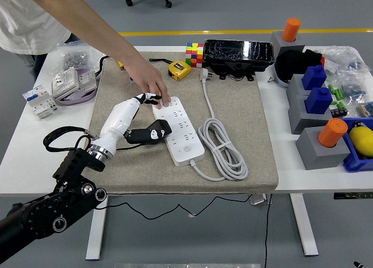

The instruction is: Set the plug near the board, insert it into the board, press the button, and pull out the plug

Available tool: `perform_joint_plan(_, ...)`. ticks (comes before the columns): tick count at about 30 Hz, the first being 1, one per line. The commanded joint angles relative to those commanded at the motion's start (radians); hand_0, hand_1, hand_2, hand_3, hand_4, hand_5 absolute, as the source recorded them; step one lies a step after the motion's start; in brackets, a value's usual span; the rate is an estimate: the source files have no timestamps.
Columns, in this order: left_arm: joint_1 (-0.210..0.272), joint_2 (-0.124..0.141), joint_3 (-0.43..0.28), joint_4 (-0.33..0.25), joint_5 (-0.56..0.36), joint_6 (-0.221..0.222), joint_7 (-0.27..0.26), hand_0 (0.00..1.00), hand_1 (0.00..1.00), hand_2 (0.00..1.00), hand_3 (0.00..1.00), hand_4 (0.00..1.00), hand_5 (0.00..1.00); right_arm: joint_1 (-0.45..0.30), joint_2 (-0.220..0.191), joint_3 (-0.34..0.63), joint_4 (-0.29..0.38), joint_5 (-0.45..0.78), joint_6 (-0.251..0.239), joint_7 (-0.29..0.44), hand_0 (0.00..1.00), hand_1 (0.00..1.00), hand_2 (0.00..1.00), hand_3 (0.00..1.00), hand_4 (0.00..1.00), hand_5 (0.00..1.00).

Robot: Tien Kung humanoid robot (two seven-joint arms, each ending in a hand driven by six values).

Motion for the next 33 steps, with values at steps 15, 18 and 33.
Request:
perform_joint_plan(15, 0.016, 0.046, 0.064, -0.037, 0.015, -0.037, 0.048, 0.725, 0.762, 0.724, 0.633, 0.818, 0.431, 0.002, -0.003, 0.002, 0.003, -0.003, -0.001, 0.001, 0.541, 0.641, 0.658, 0.558, 0.896, 0.418)
perform_joint_plan(18, 0.011, 0.042, 0.071, -0.031, 0.017, -0.043, 0.060, 0.725, 0.762, 0.724, 0.633, 0.818, 0.431, 0.002, -0.002, 0.003, 0.003, -0.002, -0.001, 0.002, 0.541, 0.641, 0.658, 0.558, 0.896, 0.418)
perform_joint_plan(33, -0.025, 0.021, 0.104, -0.018, 0.012, -0.064, 0.082, 0.720, 0.764, 0.720, 0.638, 0.817, 0.433, 0.002, -0.002, -0.001, 0.003, 0.001, -0.003, 0.005, 0.541, 0.641, 0.657, 0.558, 0.896, 0.418)
